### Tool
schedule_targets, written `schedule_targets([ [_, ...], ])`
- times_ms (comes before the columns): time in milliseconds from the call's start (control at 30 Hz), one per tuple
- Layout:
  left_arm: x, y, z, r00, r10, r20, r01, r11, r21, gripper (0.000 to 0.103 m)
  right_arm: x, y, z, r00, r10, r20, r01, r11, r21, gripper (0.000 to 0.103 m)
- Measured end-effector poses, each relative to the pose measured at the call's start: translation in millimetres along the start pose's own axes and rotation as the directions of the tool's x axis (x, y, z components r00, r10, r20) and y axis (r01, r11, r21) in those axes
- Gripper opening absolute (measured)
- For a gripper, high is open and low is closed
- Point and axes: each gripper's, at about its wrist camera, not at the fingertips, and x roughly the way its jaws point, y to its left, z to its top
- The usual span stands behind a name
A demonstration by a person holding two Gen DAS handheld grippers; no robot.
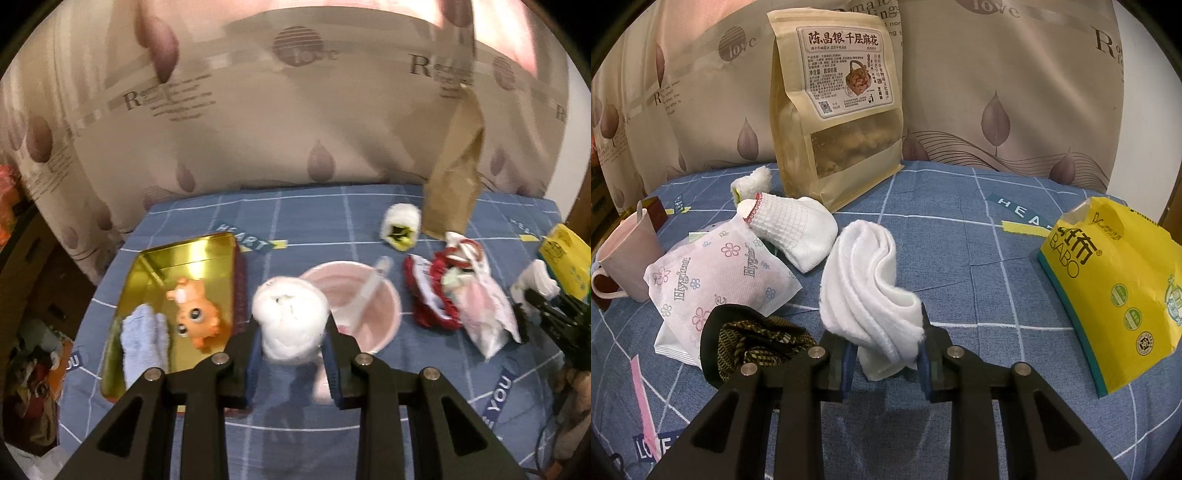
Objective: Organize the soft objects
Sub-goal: 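Carry the white ball into the tin and release it with the left tool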
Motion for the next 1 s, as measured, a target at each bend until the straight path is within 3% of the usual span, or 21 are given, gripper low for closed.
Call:
schedule_targets([
  [400,26.7,55.7,-5.2,0.995,0.093,-0.043,-0.095,0.994,-0.056,0.029,1.2,-0.8,-1.1,1.000,-0.005,-0.005,0.005,1.000,-0.005,0.026],
  [600,49.5,72.6,-12.9,0.989,0.127,-0.079,-0.129,0.991,-0.020,0.029,2.9,0.2,-1.1,1.000,-0.011,-0.013,0.010,1.000,-0.010,0.026],
  [1000,85.4,104.9,-24.8,0.983,0.079,-0.168,-0.088,0.995,-0.049,0.030,5.1,5.5,-0.3,0.999,-0.035,-0.023,0.035,0.999,-0.030,0.026],
])
